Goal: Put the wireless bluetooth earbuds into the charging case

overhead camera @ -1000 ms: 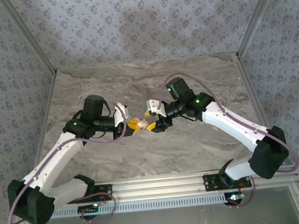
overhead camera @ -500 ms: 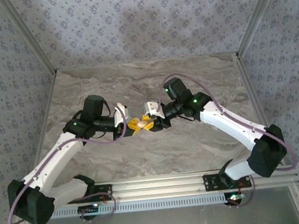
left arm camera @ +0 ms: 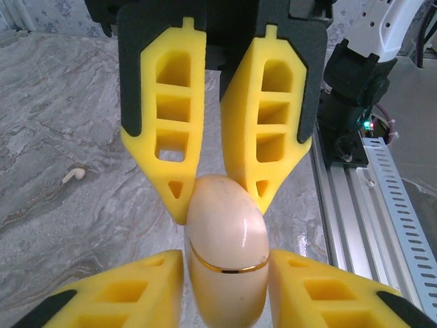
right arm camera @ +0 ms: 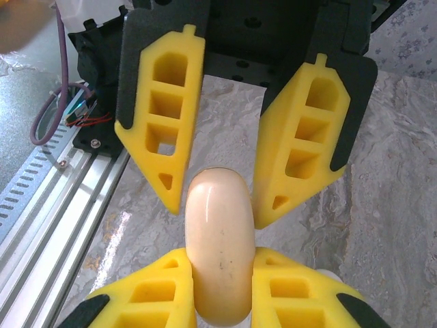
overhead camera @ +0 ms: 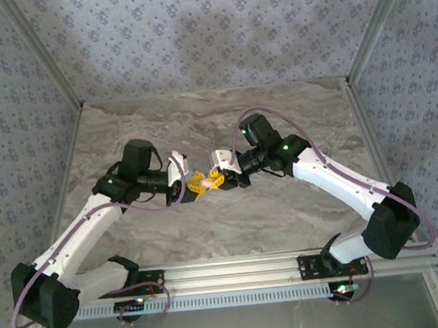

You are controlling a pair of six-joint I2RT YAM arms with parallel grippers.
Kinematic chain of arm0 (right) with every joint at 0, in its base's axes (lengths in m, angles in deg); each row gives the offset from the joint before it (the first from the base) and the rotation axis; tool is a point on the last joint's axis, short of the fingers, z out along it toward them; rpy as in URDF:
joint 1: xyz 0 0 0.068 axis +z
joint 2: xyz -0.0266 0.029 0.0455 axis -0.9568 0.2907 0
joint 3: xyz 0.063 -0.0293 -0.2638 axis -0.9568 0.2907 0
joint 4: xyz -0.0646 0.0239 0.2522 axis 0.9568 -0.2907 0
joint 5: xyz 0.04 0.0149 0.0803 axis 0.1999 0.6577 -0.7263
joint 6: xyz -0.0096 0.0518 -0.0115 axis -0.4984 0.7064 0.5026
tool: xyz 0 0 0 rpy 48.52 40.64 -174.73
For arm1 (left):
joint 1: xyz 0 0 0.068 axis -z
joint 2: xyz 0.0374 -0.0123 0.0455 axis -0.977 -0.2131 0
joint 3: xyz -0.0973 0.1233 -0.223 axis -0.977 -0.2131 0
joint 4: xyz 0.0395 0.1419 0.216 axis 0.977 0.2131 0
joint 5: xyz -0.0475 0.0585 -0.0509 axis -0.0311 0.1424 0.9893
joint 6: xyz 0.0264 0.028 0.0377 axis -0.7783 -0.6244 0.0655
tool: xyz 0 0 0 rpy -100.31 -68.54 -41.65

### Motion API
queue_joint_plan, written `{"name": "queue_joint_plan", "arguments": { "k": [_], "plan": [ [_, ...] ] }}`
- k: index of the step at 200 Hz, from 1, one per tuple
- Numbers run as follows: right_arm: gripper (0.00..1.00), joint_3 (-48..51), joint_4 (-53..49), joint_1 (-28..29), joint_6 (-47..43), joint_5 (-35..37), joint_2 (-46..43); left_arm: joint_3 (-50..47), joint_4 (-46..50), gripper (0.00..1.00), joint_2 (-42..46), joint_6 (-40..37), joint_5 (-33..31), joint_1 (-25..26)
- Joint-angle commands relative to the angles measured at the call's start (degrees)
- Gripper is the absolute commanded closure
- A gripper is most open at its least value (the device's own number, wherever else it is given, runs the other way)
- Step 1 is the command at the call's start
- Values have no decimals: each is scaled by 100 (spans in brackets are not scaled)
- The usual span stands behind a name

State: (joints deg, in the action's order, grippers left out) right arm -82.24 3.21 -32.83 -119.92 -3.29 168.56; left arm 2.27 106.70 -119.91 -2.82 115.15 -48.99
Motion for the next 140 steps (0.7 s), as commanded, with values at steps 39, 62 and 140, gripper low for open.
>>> {"name": "queue_joint_plan", "arguments": {
  "k": [39, 62, 140],
  "plan": [
    [82, -202, -48, 7, 0, -55, -142, 9, -43, 56, 38, -121, 81, 94],
    [82, -218, -17, 14, 12, -74, -154, 4, -41, 56, 12, -123, 68, 94],
    [82, -231, 62, 33, 68, -116, -192, 18, -52, 56, -127, -71, -5, 98]
  ]
}}
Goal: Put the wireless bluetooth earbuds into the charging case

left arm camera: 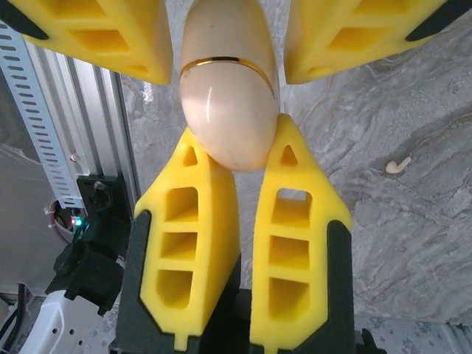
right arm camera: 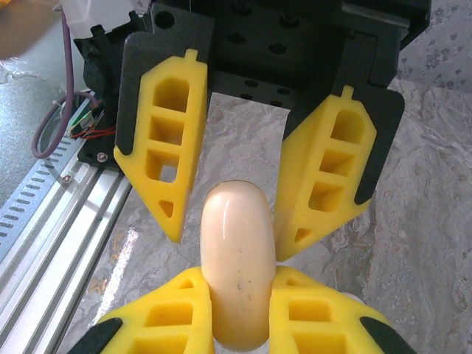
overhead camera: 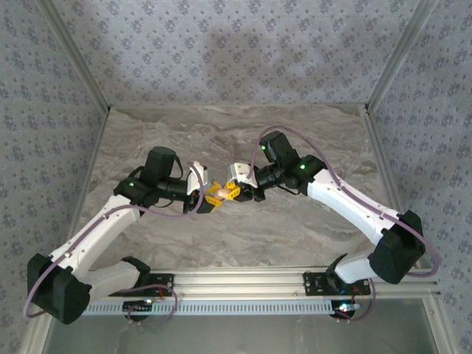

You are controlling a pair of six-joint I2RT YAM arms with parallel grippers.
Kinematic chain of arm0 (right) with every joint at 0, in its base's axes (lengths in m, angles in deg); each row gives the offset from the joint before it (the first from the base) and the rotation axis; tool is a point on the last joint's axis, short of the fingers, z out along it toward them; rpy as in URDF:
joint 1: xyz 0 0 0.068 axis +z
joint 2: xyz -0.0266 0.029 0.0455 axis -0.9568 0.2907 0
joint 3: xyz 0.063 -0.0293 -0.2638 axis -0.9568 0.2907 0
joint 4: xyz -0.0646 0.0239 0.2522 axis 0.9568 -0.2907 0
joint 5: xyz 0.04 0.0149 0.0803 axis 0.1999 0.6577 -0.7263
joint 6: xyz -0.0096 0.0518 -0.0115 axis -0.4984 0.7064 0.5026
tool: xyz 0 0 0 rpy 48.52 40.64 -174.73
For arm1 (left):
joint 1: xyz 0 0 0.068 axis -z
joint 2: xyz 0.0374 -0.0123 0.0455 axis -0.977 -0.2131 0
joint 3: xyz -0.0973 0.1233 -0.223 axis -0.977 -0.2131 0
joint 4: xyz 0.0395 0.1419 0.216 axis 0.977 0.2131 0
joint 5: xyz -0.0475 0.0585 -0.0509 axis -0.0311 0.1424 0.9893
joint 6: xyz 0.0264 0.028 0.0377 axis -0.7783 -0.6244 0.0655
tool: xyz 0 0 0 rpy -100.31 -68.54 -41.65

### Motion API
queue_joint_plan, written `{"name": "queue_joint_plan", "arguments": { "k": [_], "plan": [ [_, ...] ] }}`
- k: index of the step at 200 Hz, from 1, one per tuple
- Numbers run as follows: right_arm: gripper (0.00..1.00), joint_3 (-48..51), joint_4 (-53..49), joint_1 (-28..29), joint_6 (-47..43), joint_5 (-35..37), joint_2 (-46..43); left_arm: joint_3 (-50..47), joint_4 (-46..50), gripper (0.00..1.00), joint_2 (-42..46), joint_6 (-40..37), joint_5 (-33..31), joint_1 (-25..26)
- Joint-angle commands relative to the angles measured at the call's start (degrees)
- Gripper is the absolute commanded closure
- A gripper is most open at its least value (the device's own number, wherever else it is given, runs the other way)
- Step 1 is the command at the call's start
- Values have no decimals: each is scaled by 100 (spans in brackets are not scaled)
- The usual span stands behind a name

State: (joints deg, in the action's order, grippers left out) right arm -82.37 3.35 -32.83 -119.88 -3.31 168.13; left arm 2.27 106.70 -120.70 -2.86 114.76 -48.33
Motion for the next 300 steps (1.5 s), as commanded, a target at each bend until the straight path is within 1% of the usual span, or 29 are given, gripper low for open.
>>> {"name": "queue_joint_plan", "arguments": {
  "k": [1, 83, 110, 147, 158, 175, 191, 209, 245, 300],
  "plan": [
    [82, -219, 49, 29, 60, -118, -148, 22, -56, 56, -49, -66, 34, 29],
    [82, -217, 118, 77, 117, -80, -139, 41, -209, 57, -26, 31, 78, 30],
    [82, -218, 72, 94, 118, 3, -115, 61, -205, 66, 19, 31, 77, 31],
    [81, -226, 30, 121, 115, 88, -103, 76, -157, 74, 75, -3, 61, 26],
    [77, -229, 44, 121, 131, 122, -104, 77, -139, 75, 77, -21, 42, 25],
    [60, -214, 146, 89, 245, 221, -121, 61, -120, 75, 69, -48, 42, 35],
    [54, -160, 321, 23, 394, 318, -157, 65, -91, 75, 56, -69, 43, 50],
    [51, -90, 516, -103, 524, 372, -198, 53, -62, 75, 51, -117, 35, 84],
    [49, -54, 790, -348, 817, 214, -279, -19, -101, 77, 29, -113, 32, 125],
    [49, 95, 998, -641, 1068, 164, -412, -335, -779, 77, 98, 218, 59, 178]
  ]
}}
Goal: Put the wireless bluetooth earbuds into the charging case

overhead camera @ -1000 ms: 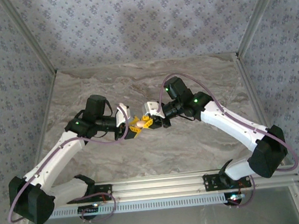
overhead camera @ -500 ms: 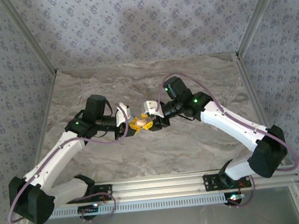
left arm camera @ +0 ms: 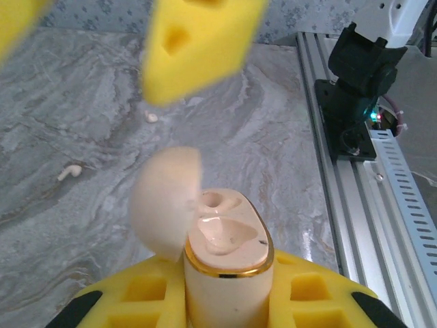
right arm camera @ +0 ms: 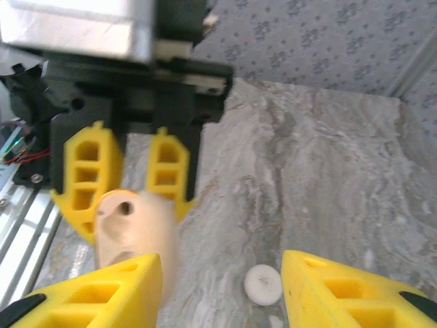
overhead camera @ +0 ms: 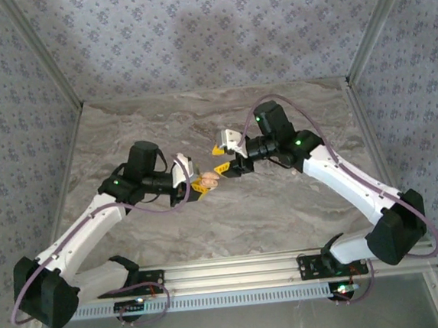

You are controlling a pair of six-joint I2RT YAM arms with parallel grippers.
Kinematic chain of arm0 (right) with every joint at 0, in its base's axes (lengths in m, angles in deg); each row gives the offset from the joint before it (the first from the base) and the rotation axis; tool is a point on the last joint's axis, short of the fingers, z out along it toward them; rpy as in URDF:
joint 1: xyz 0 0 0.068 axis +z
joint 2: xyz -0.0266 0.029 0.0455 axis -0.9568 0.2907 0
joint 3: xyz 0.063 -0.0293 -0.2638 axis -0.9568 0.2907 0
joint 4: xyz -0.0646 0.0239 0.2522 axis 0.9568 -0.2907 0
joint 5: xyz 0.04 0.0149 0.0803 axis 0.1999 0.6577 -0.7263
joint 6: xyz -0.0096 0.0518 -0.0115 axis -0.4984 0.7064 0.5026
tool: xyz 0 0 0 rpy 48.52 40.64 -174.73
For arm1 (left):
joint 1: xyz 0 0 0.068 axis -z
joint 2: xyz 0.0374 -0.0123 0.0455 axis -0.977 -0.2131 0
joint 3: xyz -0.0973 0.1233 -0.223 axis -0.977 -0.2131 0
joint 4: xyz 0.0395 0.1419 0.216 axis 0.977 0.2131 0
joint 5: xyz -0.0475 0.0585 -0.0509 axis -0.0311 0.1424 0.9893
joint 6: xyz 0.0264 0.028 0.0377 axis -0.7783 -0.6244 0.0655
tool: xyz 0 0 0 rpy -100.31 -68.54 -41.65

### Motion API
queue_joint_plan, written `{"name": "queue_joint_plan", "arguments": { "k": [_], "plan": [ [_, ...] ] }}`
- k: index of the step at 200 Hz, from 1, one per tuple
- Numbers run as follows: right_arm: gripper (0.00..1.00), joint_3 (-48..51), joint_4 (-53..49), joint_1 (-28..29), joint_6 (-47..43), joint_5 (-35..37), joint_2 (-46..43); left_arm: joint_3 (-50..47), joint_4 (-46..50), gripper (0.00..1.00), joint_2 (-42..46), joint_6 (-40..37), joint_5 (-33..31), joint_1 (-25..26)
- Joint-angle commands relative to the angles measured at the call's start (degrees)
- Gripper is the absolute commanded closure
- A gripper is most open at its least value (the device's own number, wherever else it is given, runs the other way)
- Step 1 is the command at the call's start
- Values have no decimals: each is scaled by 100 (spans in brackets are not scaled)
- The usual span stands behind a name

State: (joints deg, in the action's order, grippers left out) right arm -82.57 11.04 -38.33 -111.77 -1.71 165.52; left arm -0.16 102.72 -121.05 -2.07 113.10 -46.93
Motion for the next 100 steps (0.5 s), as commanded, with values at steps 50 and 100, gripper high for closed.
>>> {"name": "queue_joint_plan", "arguments": {
  "k": [50, 100],
  "plan": [
    [48, 464, 497, -325, 683, -129, -367, -811, -2082, 78, 266, 902, 211, 63],
    [47, 765, 397, -570, 1141, -100, -751, -1565, -3932, 80, 198, 1656, -115, 165]
  ]
}}
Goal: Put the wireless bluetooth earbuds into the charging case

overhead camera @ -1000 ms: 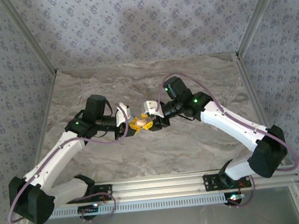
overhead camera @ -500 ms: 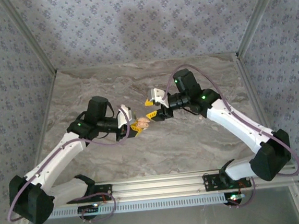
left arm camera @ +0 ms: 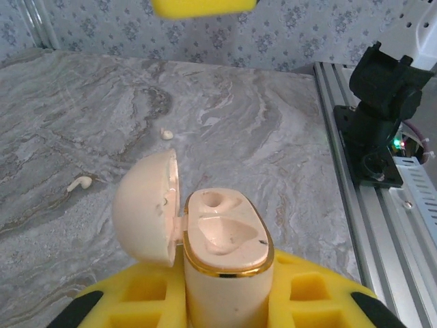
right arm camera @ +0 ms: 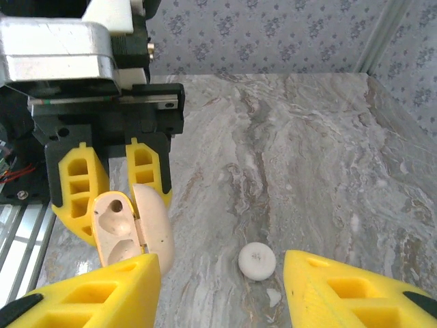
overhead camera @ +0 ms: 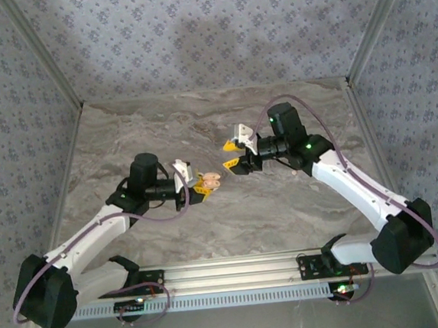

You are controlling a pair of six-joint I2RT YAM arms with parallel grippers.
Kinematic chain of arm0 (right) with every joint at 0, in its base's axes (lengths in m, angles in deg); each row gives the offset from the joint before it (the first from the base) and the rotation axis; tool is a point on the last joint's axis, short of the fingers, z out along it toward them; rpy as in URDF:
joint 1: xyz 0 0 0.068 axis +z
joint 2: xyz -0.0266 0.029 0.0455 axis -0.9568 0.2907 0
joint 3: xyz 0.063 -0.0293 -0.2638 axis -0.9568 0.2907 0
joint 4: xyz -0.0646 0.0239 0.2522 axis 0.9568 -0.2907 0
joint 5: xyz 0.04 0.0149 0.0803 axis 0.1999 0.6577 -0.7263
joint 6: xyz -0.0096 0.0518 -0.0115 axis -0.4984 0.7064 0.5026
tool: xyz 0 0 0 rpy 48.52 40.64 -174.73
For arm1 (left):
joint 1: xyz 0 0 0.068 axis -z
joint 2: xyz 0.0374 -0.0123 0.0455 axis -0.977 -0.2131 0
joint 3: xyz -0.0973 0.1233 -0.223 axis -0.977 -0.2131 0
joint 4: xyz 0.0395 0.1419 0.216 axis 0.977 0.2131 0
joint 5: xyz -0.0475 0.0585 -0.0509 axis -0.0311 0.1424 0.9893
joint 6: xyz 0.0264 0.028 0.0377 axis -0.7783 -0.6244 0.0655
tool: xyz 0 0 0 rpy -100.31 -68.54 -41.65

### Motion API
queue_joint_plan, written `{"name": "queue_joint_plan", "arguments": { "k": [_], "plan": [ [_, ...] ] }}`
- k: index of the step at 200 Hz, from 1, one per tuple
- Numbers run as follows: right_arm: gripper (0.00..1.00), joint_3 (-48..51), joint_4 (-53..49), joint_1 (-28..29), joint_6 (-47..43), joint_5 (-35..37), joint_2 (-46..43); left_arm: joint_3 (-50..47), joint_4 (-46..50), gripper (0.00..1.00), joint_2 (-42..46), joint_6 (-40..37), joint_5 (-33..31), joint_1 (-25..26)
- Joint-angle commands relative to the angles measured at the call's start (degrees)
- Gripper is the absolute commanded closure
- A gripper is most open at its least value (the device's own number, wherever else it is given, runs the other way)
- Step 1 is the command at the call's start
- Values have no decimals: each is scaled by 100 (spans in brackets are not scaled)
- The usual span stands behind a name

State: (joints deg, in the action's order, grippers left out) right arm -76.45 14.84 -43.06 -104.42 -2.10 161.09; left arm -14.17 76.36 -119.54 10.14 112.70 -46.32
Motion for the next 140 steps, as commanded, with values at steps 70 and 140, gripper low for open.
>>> {"name": "queue_joint_plan", "arguments": {
  "k": [70, 140],
  "plan": [
    [48, 211, -951, -786, 2790, 1582, -382, -921, -3758, 82, -689, 880, -1049, 648],
    [48, 102, -2828, -2408, 3676, 2545, 328, -861, -3904, 82, -1071, 895, -1115, 777]
  ]
}}
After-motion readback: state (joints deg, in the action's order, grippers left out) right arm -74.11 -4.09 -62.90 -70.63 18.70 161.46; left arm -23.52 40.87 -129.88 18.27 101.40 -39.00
